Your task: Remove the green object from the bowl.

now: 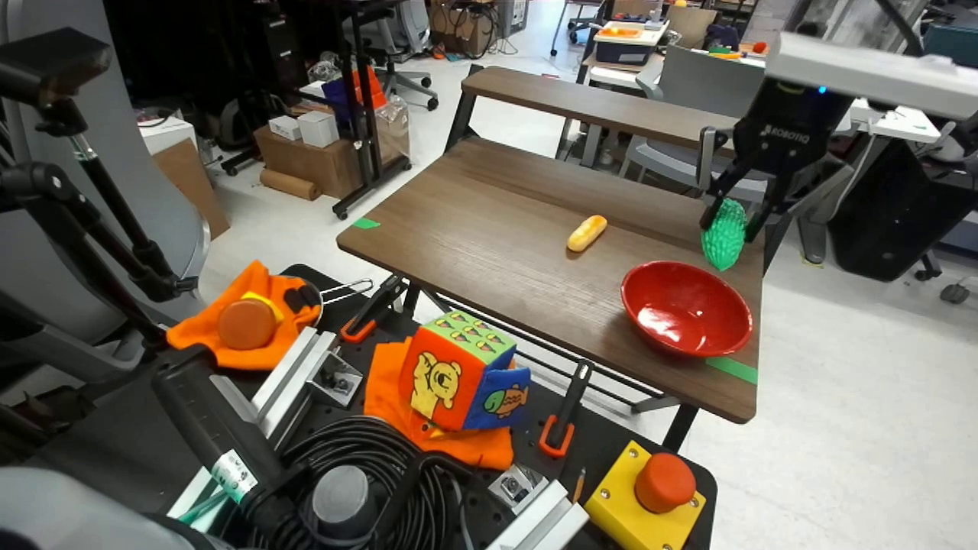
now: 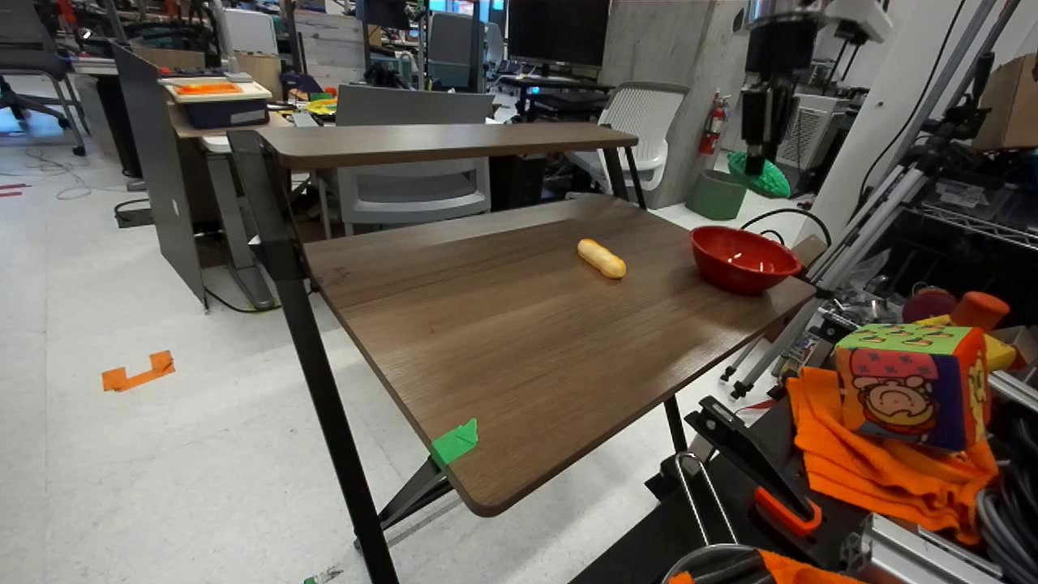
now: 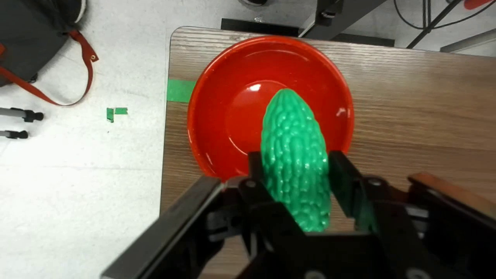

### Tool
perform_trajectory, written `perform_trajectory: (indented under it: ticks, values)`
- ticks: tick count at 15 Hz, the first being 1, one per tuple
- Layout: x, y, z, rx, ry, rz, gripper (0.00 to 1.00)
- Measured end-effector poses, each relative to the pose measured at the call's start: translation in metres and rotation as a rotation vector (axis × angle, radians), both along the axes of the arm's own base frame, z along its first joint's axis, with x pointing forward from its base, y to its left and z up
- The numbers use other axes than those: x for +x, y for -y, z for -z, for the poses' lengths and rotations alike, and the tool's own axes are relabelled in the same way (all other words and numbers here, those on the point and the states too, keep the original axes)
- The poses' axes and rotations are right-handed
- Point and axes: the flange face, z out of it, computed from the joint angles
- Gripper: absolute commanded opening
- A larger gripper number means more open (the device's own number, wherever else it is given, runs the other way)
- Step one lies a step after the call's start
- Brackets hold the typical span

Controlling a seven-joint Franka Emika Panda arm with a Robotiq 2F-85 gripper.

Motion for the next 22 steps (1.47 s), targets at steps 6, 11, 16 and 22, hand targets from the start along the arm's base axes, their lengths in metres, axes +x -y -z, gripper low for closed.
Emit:
perform_trajectory:
  ticks: [6, 11, 16, 22]
  values:
    - [-0.018, -0.089, -0.033, 0.047, 0.002, -0.137, 0.2]
    - [-0.025, -0.162, -0.003, 0.008, -0.02, -0.249, 0.2]
    - [-0.022, -0.192, 0.052, -0.074, -0.074, -0.271, 0.2]
    - [-0.012, -0.199, 0.118, -0.119, -0.122, -0.237, 0.2]
